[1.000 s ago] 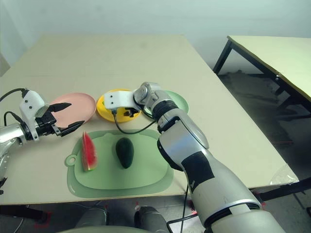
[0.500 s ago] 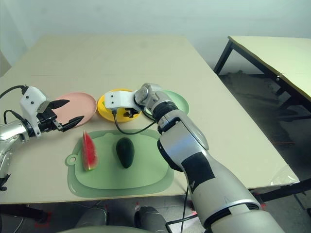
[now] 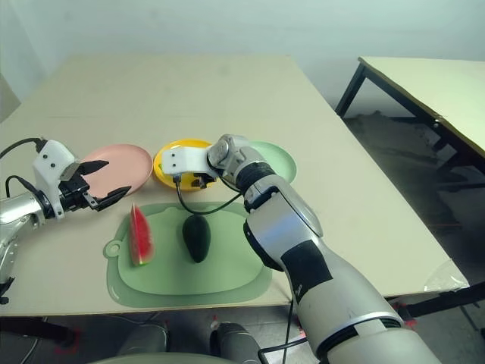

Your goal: Place the fruits into color-matched plates.

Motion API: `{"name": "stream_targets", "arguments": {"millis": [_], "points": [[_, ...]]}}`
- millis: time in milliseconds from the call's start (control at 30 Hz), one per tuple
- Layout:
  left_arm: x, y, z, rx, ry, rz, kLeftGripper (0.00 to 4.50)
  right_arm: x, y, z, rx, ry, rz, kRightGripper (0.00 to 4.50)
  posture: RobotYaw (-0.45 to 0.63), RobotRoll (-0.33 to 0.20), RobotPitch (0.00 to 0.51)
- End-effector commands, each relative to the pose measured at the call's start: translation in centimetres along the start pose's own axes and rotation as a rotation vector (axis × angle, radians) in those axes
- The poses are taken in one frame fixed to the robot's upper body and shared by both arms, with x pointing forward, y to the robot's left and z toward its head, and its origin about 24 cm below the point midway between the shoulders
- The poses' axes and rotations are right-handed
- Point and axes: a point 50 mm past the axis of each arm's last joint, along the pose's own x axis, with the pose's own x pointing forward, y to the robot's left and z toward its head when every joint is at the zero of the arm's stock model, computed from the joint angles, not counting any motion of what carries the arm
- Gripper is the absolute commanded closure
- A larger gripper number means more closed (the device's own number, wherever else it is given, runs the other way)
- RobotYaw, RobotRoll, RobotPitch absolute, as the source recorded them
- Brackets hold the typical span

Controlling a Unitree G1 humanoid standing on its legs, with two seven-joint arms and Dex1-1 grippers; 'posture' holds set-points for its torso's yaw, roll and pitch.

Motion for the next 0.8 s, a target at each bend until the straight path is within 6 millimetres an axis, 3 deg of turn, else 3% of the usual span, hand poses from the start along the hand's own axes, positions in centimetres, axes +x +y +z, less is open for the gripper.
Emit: {"name": "stream_targets", "arguments": {"millis": [33, 100, 133, 333, 600, 800], "points": [[-0.1, 0.0, 0.1, 0.011, 0.009, -0.010, 0.00, 0.3, 0.3, -0.1, -0.001, 0.001, 0.010, 0.82, 0.22, 0.000, 0.026], [0.0, 0.0, 0.1, 0.013, 0.007, -0.010, 0.00, 0.2, 0.2, -0.2, -0.004, 0.004, 0.005, 0.08, 0.22, 0.000, 0.023], [0.0, 0.0, 0.1, 0.014, 0.007, -0.009, 0.00, 0.1, 0.2, -0.2, -0.005, 0.004, 0.003, 0.03, 0.22, 0.000, 0.022], [0.2, 0.2, 0.3, 0.015, 0.001, -0.007, 0.00, -0.5, -0.4, -0.2, -0.020, 0.012, -0.017, 0.03, 0.20, 0.000, 0.014], [0.7, 0.9, 0.7, 0.037, -0.020, -0.025, 0.00, -4.5, -3.9, 2.5, -0.140, -0.048, -0.062, 0.03, 0.17, 0.000, 0.000], [1.0, 1.4, 1.1, 0.065, -0.035, -0.055, 0.00, -8.1, -5.1, 4.3, -0.153, -0.160, 0.110, 0.03, 0.15, 0.000, 0.000]]}}
